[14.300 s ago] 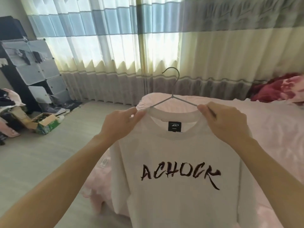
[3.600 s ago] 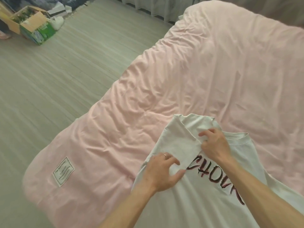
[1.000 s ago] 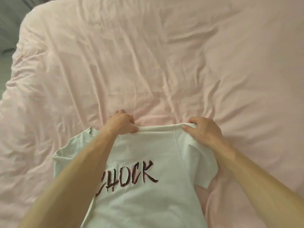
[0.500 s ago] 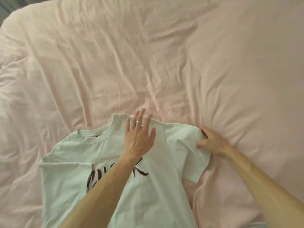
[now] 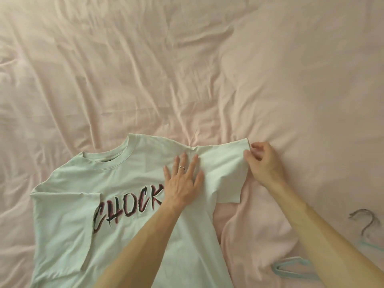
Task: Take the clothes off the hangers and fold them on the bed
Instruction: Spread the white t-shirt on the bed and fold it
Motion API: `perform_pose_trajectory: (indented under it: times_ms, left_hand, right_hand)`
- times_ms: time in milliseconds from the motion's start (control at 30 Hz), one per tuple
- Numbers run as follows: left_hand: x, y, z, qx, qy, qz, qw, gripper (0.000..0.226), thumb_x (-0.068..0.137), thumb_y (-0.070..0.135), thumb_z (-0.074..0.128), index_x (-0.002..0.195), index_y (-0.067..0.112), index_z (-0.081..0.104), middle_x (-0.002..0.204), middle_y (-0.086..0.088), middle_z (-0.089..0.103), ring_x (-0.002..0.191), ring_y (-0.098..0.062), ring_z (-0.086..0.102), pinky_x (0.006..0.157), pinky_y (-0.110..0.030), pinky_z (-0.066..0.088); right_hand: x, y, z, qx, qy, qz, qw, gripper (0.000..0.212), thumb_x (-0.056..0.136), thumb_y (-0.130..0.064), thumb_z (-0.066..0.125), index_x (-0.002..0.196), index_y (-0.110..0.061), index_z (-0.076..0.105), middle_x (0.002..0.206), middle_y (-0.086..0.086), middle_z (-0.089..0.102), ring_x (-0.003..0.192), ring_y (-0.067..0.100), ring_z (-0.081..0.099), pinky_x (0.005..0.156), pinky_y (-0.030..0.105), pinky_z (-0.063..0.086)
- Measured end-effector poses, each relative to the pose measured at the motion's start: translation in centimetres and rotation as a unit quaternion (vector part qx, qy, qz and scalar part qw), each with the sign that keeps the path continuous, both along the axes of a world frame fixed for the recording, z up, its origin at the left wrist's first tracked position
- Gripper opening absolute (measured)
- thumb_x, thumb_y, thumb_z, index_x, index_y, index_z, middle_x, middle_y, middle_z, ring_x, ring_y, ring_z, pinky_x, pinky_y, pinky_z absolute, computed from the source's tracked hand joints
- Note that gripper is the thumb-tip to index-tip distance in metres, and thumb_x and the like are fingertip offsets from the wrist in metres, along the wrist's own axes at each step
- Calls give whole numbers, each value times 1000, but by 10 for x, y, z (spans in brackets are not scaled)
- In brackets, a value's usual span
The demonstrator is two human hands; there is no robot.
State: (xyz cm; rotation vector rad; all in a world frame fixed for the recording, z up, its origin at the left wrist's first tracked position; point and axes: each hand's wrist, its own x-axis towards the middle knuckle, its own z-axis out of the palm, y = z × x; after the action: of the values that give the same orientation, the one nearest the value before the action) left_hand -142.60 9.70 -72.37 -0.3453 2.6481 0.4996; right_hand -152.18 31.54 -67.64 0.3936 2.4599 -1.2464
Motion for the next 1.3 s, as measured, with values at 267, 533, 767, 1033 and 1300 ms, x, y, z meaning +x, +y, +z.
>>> perform_pose_trajectory:
  times_ms: [267, 533, 767, 1033, 1300]
  left_hand:
    - [35, 31, 13, 47, 7, 1, 999, 62, 100, 62, 21, 157, 47, 2, 168, 7, -5, 154, -20, -8, 121, -58, 1]
    - [38, 31, 10, 73, -17, 35, 997, 59, 103, 55, 29, 157, 42, 10, 168, 7, 2, 154, -19, -4, 121, -59, 2]
    - [32, 29, 17, 81, -58, 30, 995, 57, 103, 54, 27, 156, 41, 14, 168, 9, -1, 154, -19, -6, 120, -61, -1]
    - [29, 27, 14, 52, -94, -12, 994, 57, 104, 49, 23, 157, 43, 3, 167, 10, -10, 153, -18, -13, 118, -66, -4]
    - [42, 27, 5, 21, -13, 0, 1000, 60, 104, 52, 20, 157, 44, -8, 165, 9, -20, 152, -17, -20, 120, -56, -9]
  right_hand:
    - [72, -8, -11, 42, -132, -10, 990, 42, 79, -51, 76, 99, -19, 59, 91, -9, 67, 87, 14, 65, 69, 26, 47]
    - [95, -14, -37, 75, -116, 15, 990, 26, 83, -42, 71, 96, -19, 64, 100, 0, 68, 98, 22, 64, 86, 34, 49]
    - [94, -4, -20, 110, -101, -17, 989, 20, 95, -28, 51, 99, -10, 58, 100, 7, 66, 97, 33, 60, 73, 33, 37]
    - [103, 3, -21, 166, -82, -39, 982, 17, 102, -26, 43, 107, -11, 49, 104, 14, 66, 99, 39, 62, 70, 34, 34]
    - [94, -16, -18, 150, 20, -62, 987, 59, 85, -51, 67, 121, -6, 54, 118, 12, 63, 113, 33, 58, 98, 42, 44]
